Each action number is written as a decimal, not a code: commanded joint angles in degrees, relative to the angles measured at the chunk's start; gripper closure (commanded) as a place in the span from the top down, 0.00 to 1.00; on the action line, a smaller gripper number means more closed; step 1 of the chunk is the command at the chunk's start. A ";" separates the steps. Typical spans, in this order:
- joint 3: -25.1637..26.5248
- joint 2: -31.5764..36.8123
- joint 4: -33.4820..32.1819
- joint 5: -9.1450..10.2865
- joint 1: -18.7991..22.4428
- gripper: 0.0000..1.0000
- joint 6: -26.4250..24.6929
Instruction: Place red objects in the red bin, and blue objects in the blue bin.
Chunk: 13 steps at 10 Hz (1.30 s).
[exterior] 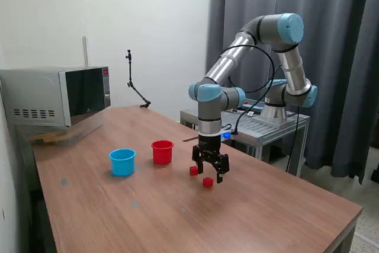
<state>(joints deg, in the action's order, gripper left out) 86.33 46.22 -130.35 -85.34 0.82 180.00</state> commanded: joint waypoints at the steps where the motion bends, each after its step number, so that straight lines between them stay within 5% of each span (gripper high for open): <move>1: -0.20 -1.57 -1.30 -0.01 -0.03 1.00 0.09; 7: -0.29 -2.01 -1.40 -0.01 -0.12 1.00 0.09; 8: -0.37 -2.01 -1.48 -0.09 -0.03 0.00 0.09; 13: -0.46 -2.10 -1.49 -1.50 -0.03 0.00 0.09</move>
<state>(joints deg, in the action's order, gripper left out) 85.84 44.13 -131.84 -86.44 0.79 180.09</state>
